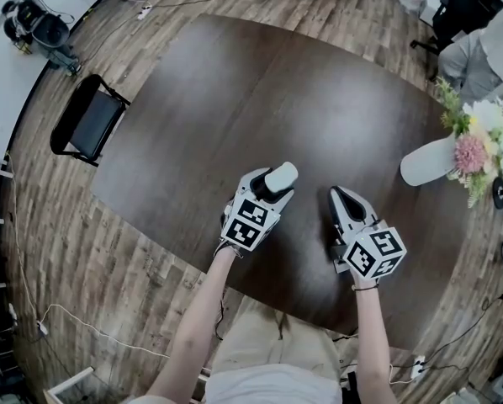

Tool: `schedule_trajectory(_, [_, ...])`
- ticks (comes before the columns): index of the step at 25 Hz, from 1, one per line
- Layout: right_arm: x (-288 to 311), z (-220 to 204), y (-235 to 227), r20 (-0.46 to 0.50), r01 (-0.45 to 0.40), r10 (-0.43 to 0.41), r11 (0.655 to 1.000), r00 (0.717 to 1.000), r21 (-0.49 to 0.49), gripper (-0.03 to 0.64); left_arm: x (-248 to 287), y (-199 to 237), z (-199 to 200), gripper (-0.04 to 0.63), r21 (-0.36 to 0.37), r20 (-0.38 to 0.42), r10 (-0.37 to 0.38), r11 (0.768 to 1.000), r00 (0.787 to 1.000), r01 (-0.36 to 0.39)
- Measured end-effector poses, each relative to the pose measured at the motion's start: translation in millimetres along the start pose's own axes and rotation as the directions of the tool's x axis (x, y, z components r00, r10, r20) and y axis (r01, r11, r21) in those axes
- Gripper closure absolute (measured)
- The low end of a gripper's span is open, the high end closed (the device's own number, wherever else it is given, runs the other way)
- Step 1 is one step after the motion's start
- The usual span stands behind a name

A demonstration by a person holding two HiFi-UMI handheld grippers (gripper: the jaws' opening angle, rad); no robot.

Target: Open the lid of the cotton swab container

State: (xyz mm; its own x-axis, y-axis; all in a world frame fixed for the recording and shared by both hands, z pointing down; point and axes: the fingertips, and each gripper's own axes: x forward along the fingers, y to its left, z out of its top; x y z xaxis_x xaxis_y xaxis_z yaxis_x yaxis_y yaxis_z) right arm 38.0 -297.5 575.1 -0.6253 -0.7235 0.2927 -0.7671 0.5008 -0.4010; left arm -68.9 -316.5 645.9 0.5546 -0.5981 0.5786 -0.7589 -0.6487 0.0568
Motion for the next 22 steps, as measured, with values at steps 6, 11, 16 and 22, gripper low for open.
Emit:
schedule_trajectory(6, [-2,1,-3,0.007,0.003,-0.003,1.0,1.0,0.01,0.597,4,-2,-1,0.348,0.047,-0.023,-0.011,0.999,1.0,0.012])
schedule_trajectory(11, [-6,5,-1,0.006,0.003,-0.003,1.0,1.0,0.001,0.597,-2,-6,2,0.356,0.017,-0.029,-0.033,0.999,0.999,0.034])
schedule_trajectory(16, [-11,13,5,0.017,-0.015,0.015,1.0,1.0,-0.006,0.597,-15,-18,10,0.357,-0.01,-0.019,-0.061,0.998,0.998,0.061])
schedule_trajectory(22, [-29,30,27,0.071,-0.113,0.114,0.993,0.991,-0.023,0.595,-38,-47,20,0.357,-0.04,-0.02,-0.095,0.995,0.995,0.094])
